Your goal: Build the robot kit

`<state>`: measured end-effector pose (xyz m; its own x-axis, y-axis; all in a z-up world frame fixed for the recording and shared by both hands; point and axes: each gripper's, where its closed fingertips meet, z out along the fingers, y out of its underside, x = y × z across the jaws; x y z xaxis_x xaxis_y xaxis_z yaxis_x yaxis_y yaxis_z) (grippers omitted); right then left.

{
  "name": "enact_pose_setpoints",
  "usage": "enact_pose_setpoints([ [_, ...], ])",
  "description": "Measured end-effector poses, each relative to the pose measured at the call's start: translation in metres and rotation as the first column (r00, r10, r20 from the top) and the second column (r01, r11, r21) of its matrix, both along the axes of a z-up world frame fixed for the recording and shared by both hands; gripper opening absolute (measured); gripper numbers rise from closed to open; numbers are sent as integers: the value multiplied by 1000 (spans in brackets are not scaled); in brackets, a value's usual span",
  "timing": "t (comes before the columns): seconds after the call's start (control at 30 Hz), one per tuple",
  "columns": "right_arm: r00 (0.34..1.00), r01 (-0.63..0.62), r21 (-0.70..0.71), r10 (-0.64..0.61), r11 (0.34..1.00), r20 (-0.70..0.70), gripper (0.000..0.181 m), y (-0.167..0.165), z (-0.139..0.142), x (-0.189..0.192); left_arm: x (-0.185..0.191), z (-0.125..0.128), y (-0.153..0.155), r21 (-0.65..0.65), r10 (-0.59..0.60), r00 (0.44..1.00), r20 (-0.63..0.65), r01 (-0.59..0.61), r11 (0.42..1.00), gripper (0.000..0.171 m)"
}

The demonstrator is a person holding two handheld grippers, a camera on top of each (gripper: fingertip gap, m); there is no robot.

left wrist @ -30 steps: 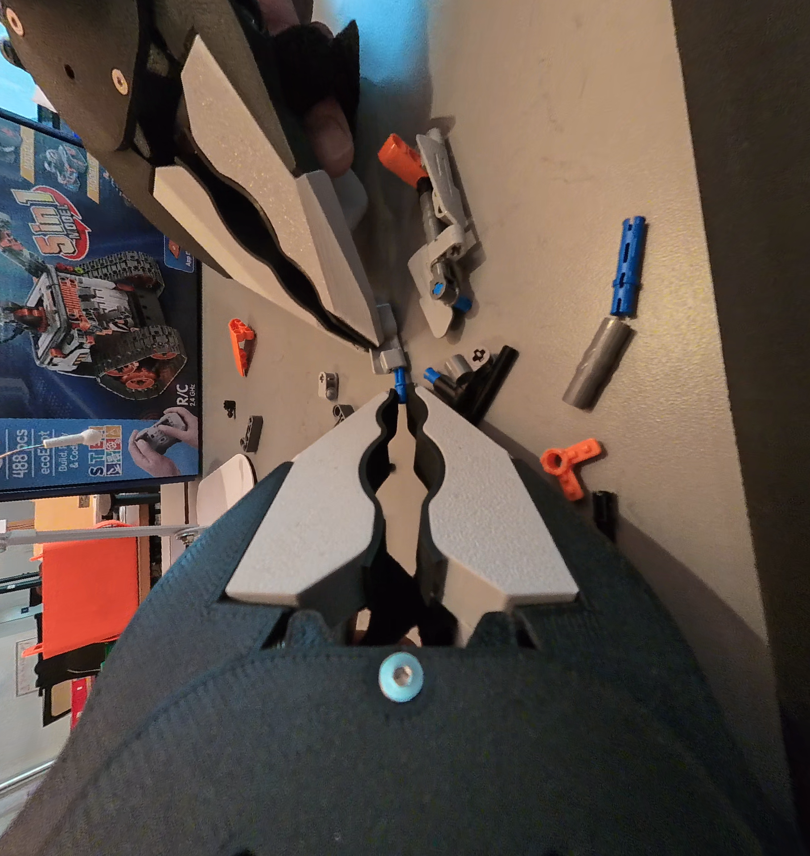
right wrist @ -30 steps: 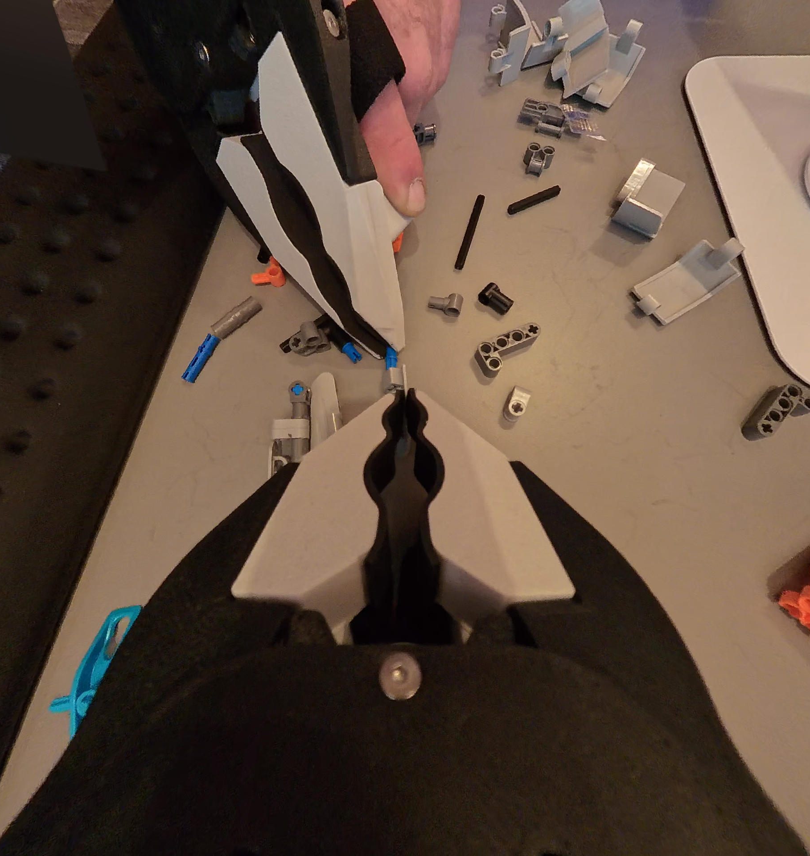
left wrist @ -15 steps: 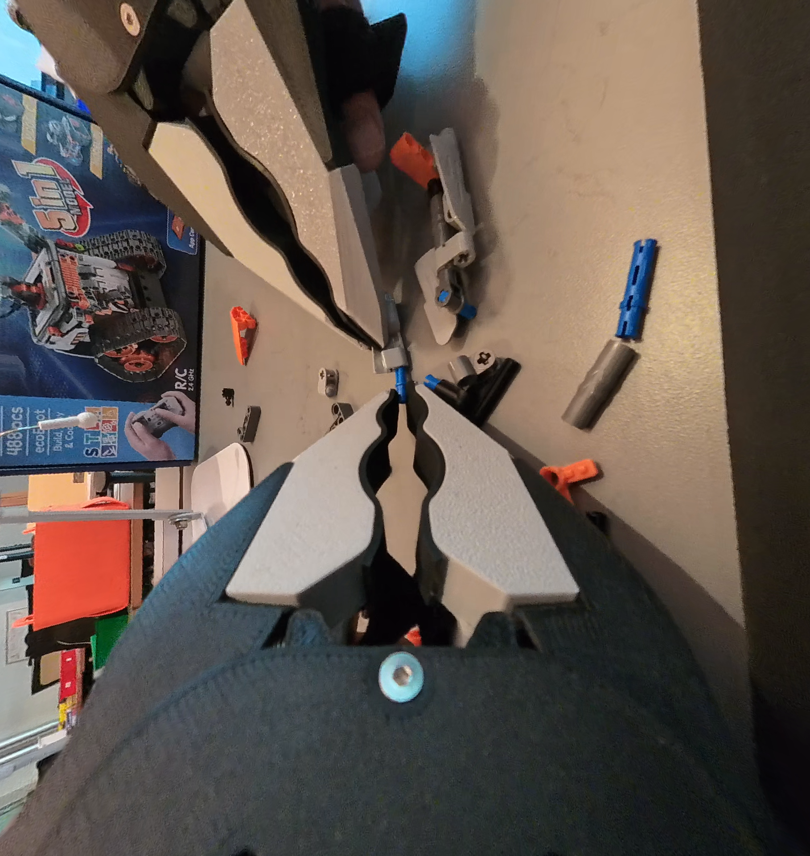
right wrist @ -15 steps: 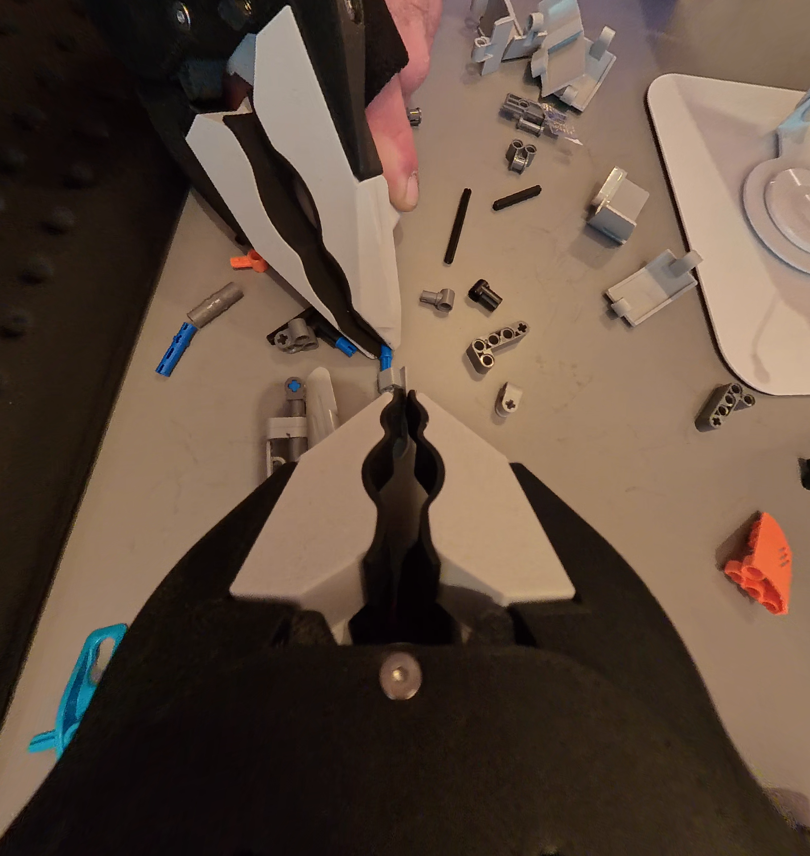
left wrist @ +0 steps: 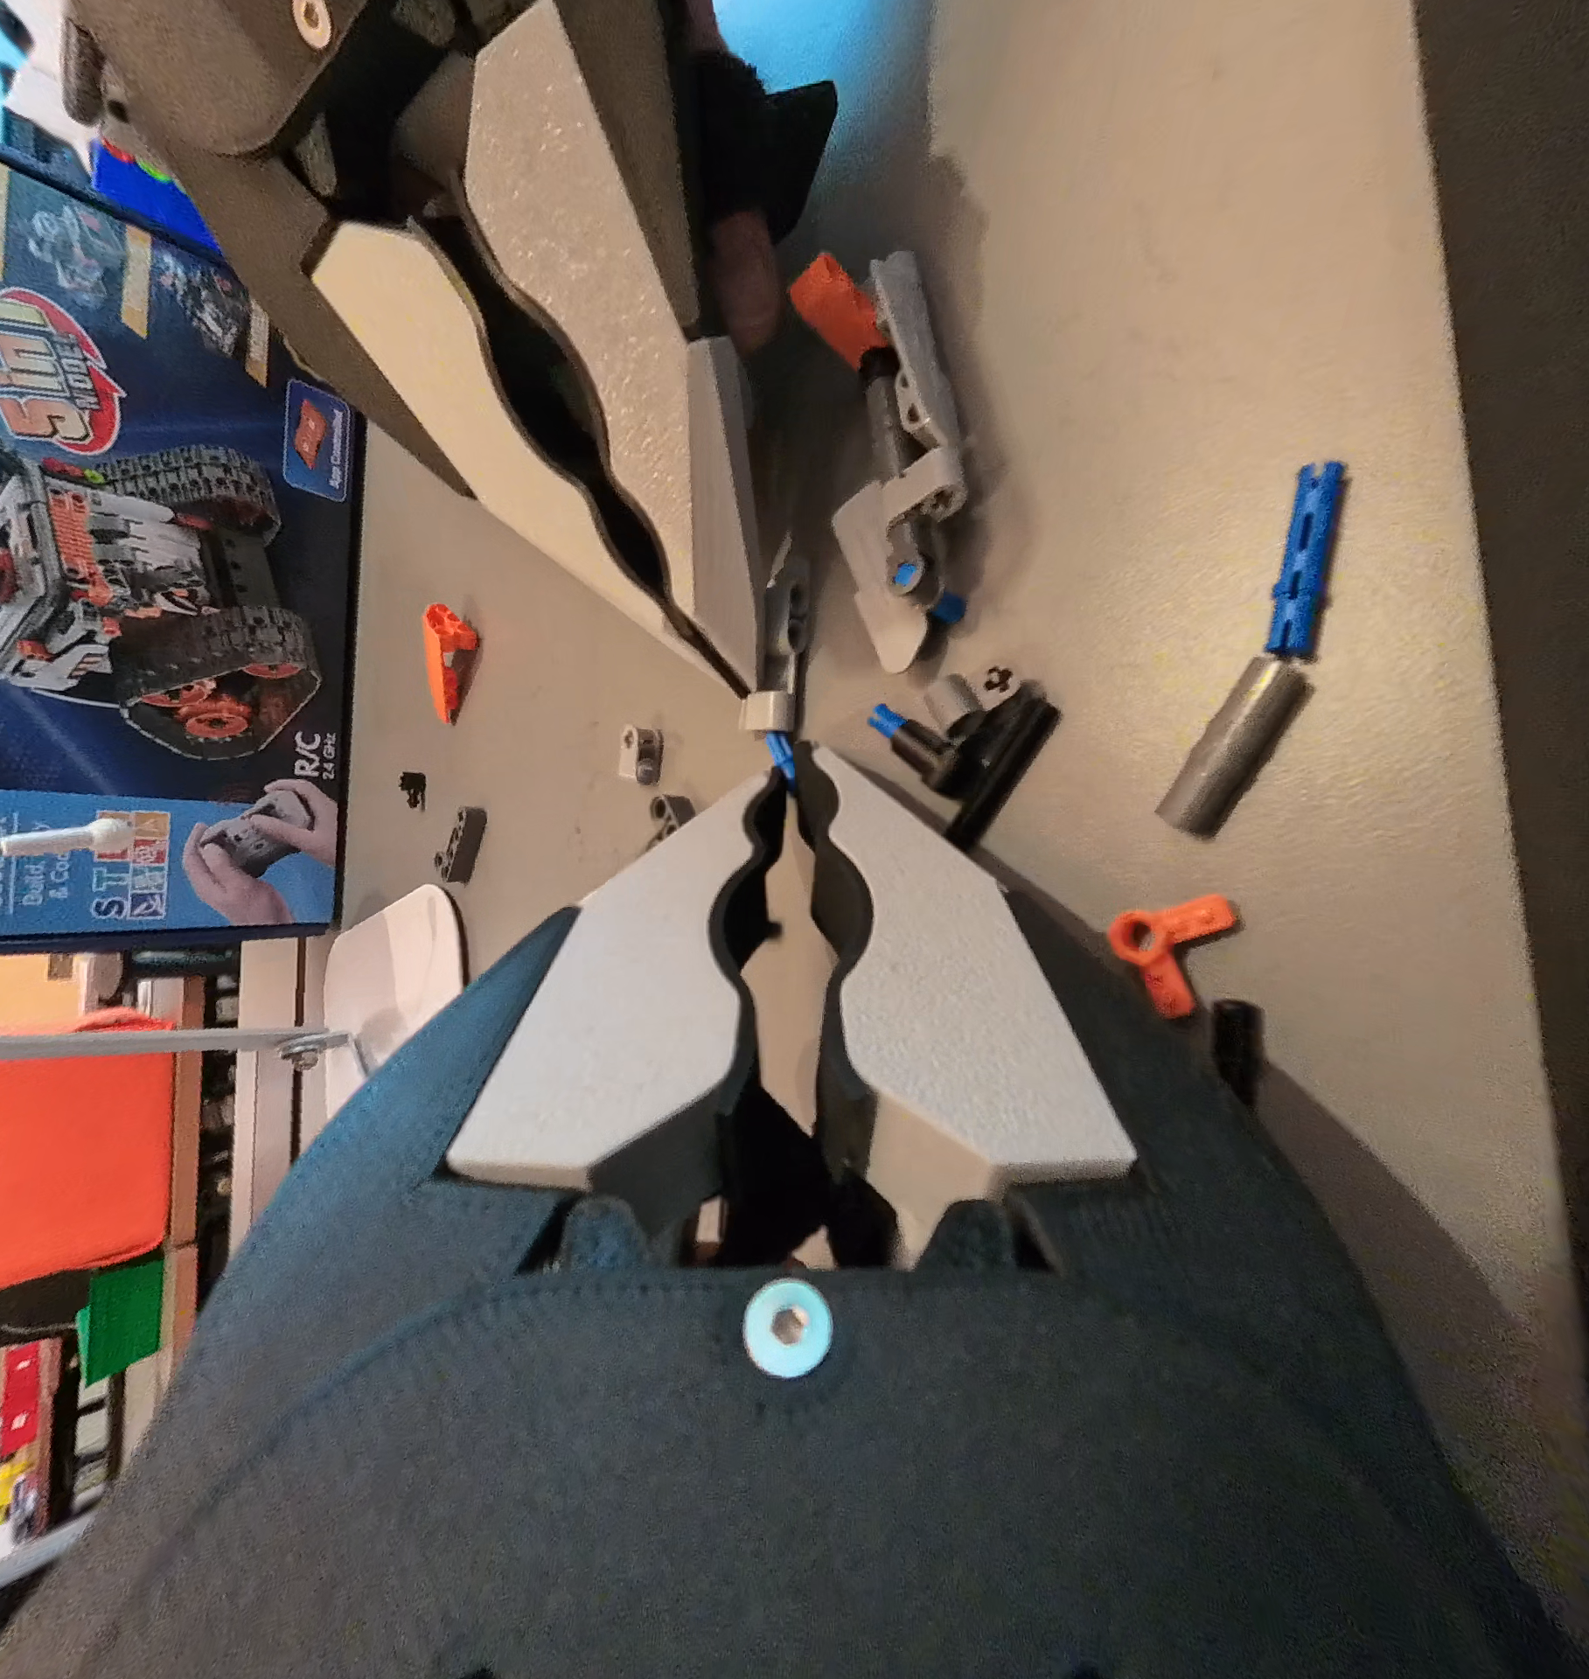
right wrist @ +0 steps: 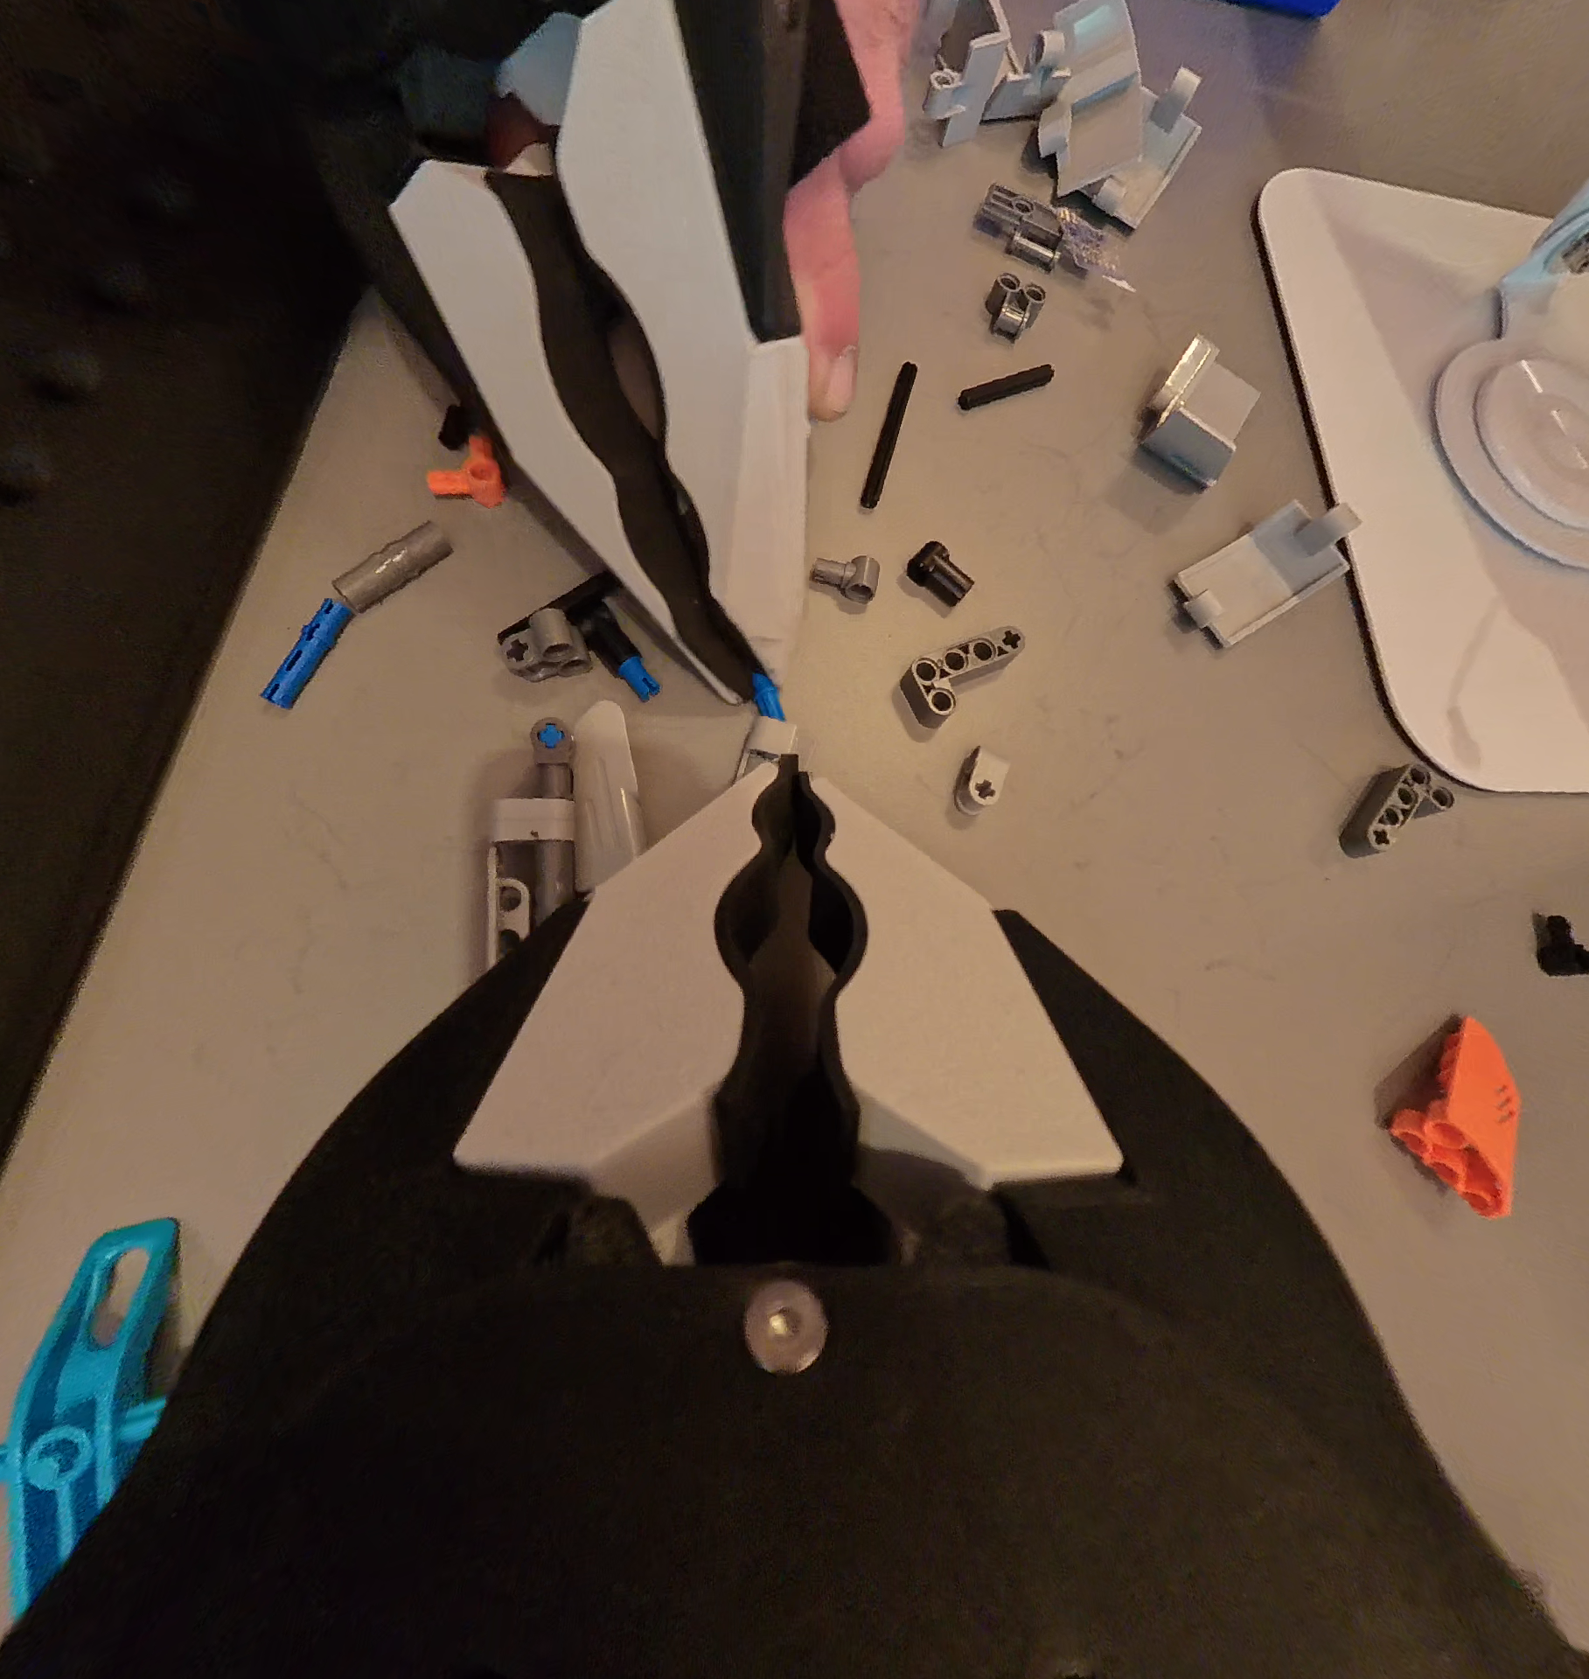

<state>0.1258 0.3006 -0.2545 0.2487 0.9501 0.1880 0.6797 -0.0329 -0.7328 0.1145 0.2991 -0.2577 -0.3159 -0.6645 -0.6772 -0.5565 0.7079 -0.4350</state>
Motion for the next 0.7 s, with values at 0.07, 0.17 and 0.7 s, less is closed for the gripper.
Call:
enact_pose_setpoints([
  [0.07, 1000, -29, 20, 29, 999, 7, 0, 0, 0, 0, 0, 0, 0, -32, -35, 999, -10, 35, 999, 1],
  [0.17, 998, -61, 29, 61, 998, 13, 0, 0, 0, 0, 0, 0, -1, -46, -67, 997, -22, 66, 997, 1],
  [0.7, 997, -82, 3, 82, 997, 8, 0, -4, -2, -2, -1, 0, -9, -141, -83, 997, 6, 83, 987, 2],
])
